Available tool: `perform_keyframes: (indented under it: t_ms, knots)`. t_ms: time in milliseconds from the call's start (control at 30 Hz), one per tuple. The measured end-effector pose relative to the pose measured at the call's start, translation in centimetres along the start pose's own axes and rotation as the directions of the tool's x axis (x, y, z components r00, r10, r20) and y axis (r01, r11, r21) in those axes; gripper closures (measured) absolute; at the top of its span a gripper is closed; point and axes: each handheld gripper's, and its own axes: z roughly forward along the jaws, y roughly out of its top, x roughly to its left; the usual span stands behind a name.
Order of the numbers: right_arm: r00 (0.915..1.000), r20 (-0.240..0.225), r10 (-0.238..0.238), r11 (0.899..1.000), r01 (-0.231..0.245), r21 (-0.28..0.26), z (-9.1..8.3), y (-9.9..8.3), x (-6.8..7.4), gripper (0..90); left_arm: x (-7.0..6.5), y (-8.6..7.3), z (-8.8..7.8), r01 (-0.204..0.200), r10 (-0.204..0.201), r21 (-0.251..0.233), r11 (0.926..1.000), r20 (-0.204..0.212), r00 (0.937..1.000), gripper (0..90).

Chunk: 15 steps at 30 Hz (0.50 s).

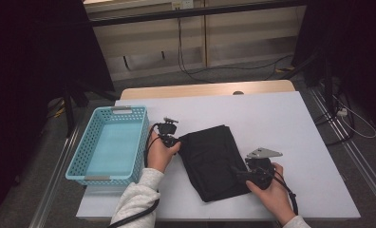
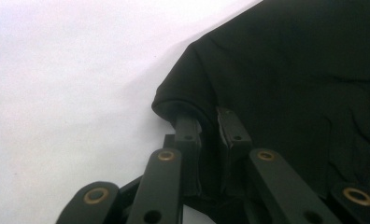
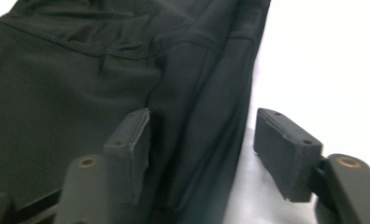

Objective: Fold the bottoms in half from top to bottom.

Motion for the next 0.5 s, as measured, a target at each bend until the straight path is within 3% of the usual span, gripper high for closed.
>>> perform_keyframes:
  t_ms: [233,300,500]
  knots:
    - [0.999,-0.039,0.024,0.999,-0.023,0.029,0.2,0.6,0.3,61.7,0.3,-0.1,-0.3,0.012,-0.012,0.017,0.9998,0.013,0.9998,76.7]
    - [0.9944,-0.096,0.044,0.999,-0.042,0.027,0.3,0.5,0.3,75.2,0.4,0.0,-0.6,0.014,-0.014,0.013,0.9998,0.003,0.9999,73.4]
    - [0.9921,-0.117,0.045,0.998,-0.041,0.036,0.1,0.6,0.5,78.7,1.0,0.0,-1.7,0.029,-0.032,-0.029,0.9991,-0.087,0.9957,47.6]
